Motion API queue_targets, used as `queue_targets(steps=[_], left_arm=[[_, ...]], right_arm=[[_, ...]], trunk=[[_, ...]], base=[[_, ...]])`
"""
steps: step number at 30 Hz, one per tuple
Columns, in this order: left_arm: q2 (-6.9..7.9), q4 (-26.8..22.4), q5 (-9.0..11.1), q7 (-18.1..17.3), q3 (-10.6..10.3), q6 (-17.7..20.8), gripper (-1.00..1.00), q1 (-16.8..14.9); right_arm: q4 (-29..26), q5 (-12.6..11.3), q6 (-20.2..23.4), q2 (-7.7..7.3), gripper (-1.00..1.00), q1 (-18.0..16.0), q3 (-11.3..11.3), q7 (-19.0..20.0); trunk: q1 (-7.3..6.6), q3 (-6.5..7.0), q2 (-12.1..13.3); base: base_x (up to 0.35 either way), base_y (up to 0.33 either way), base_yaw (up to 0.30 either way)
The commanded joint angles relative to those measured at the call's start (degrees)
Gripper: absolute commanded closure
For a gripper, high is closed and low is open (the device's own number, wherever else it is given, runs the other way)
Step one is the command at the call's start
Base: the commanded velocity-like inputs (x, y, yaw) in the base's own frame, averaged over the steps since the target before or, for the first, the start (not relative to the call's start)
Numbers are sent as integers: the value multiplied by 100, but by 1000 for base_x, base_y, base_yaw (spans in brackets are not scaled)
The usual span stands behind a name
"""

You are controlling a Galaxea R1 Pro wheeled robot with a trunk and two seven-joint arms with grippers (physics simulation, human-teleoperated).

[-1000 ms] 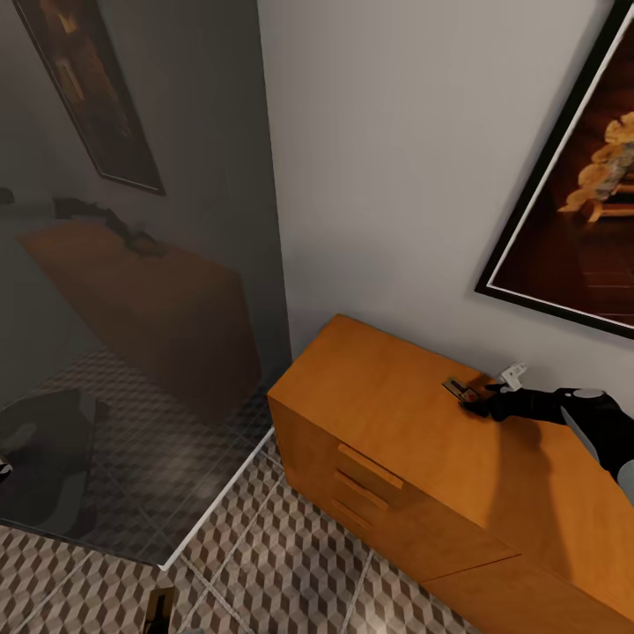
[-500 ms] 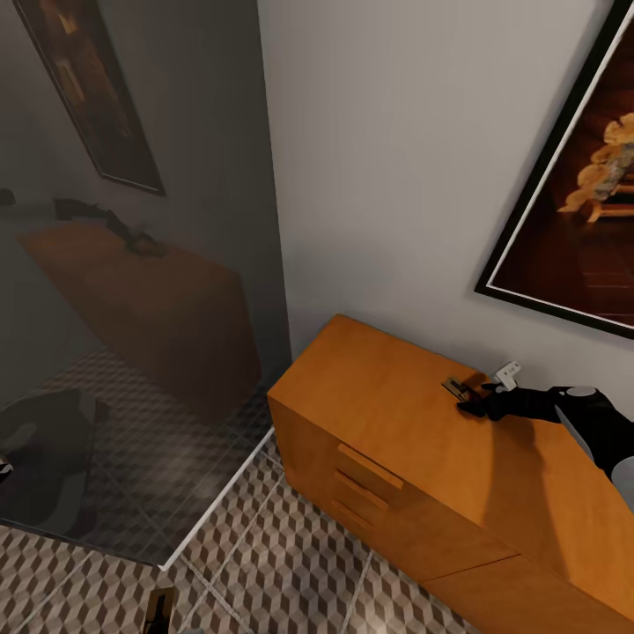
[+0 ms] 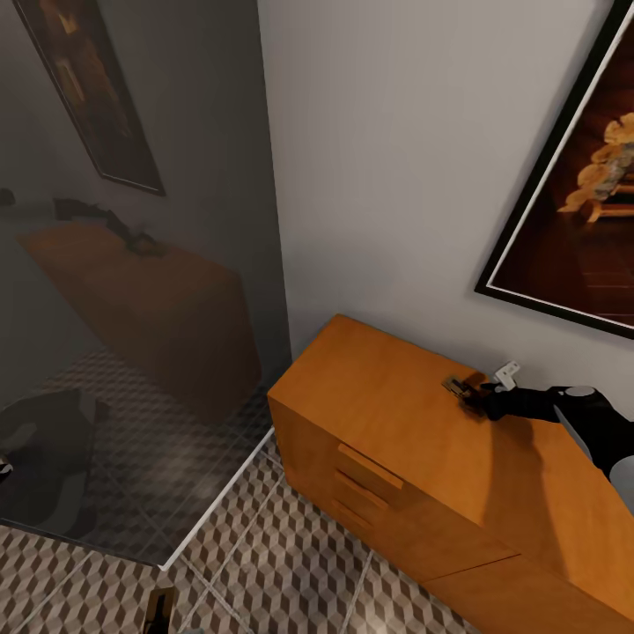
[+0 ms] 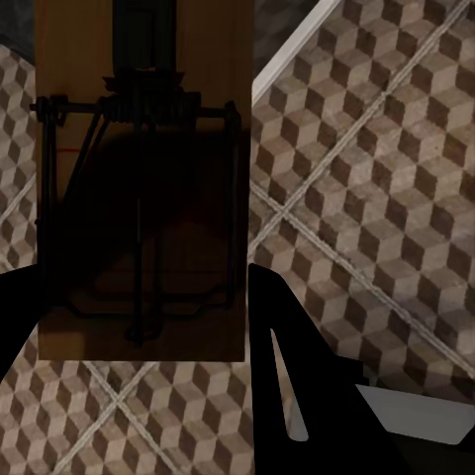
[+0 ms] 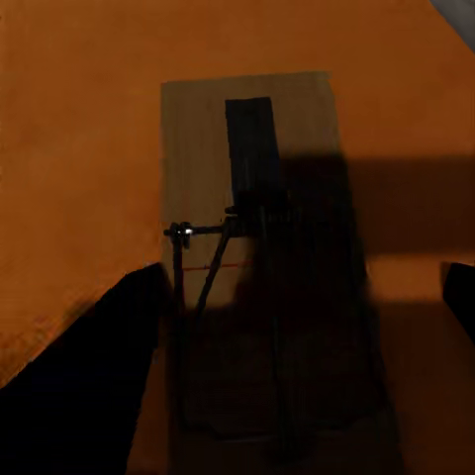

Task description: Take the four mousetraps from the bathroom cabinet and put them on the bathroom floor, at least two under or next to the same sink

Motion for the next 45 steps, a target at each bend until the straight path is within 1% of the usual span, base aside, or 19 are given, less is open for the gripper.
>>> queue_targets(steps=[1,5,11,26,31,34,40,45], left_arm=[[-8,22,-27,32,-34,-10,100,-9],[-8,20,-27,33,-34,-10,100,-11],[-8,21,-27,33,-34,-10,100,-9],[-8,22,-27,31,-34,-10,100,-9],[-8,22,-27,29,-34,-10,100,-10],[-8,22,-27,26,-34,-10,100,-10],[-8,22,-27,25,-34,-10,100,-9],[-8,22,-27,25,-34,-10,100,-9]], right_arm=[[97,35,42,2,100,7,42,26],[271,35,27,2,100,7,42,24],[483,35,-239,2,100,7,42,20],[456,43,-226,15,100,7,36,26],[414,44,-76,19,100,6,26,40],[325,44,102,16,100,6,18,44],[-249,44,755,12,100,6,16,45],[-560,44,1134,11,100,5,16,45]], trunk=[[5,-11,-6],[5,-11,-6],[5,-11,-6],[5,-11,-6],[5,-11,-6],[5,-11,-6],[5,-11,-6],[5,-11,-6]], base=[[0,0,0],[0,0,0],[0,0,0],[0,0,0],[0,0,0],[0,0,0],[0,0,0],[0,0,0]])
